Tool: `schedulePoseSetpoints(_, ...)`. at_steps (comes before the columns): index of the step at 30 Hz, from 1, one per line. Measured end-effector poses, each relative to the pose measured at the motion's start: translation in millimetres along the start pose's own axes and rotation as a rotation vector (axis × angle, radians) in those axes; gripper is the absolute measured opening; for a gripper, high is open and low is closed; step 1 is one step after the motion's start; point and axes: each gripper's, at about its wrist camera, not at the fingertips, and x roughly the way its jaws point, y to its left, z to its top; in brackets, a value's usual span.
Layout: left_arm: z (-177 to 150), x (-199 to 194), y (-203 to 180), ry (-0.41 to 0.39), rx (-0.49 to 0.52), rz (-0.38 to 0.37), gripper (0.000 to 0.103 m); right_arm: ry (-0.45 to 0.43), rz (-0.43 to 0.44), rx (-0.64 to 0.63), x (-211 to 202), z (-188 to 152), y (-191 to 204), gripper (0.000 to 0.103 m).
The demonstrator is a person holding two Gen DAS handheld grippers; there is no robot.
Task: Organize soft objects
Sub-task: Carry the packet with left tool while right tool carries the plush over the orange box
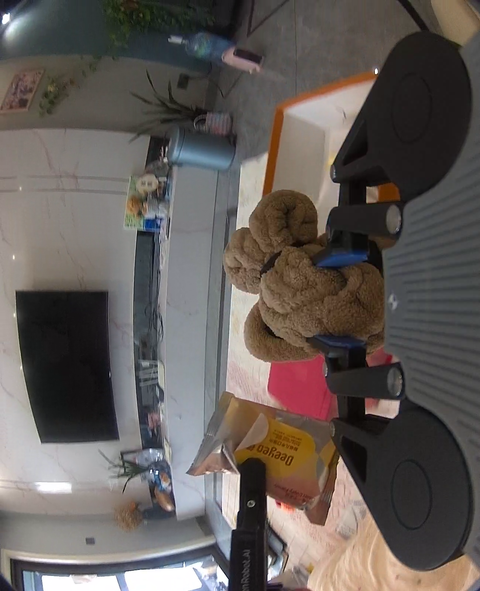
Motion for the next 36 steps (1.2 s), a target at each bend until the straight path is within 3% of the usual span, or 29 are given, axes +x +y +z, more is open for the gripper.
schedulePoseSetpoints(8,16,74,-30,0.078,0.029,-0.106,0.013,0.053,-0.124,0.016,10,12,-71,0.036)
schedulePoseSetpoints(16,15,158,-39,0.196,-0.004,-0.164,0.012,0.188,-0.172,0.051,58,8,-134,0.036)
schedulePoseSetpoints(27,-3,235,-27,0.318,-0.03,-0.084,0.012,0.313,-0.126,-0.021,150,5,-154,0.038)
schedulePoseSetpoints(34,-10,249,-18,0.386,-0.044,-0.042,0.013,0.372,-0.147,-0.059,184,1,-155,0.045)
schedulePoseSetpoints(36,-11,246,-16,0.392,-0.048,-0.03,0.018,0.364,-0.154,-0.07,185,1,-154,0.046)
